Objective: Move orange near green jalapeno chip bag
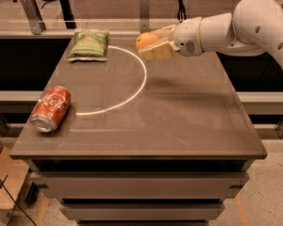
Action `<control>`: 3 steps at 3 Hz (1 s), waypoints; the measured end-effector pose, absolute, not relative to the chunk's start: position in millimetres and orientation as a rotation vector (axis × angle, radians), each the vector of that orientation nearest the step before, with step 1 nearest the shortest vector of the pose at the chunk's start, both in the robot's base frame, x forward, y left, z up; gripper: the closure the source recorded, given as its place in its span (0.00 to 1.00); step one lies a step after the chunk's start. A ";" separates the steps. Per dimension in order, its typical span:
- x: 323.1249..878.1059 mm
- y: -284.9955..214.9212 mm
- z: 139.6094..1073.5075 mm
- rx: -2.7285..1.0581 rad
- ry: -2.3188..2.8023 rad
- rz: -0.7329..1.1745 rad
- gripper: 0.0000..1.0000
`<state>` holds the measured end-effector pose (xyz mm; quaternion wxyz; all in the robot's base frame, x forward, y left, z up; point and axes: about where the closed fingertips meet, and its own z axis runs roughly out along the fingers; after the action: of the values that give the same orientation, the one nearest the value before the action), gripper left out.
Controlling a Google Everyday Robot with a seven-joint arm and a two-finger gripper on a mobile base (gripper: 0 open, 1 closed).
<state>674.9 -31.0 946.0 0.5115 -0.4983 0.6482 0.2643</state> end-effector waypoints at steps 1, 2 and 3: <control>707.5 -3.8 927.0 -1.124 1.566 0.687 1.00; 707.5 -3.7 926.9 -1.124 1.567 0.688 1.00; 710.2 1.4 923.2 -1.129 1.578 0.677 1.00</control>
Offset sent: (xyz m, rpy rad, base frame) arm 0.0262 0.0252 -0.0135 0.0597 0.0263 -0.0155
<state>710.2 1.4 923.2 0.5169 -0.4703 0.6574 0.2819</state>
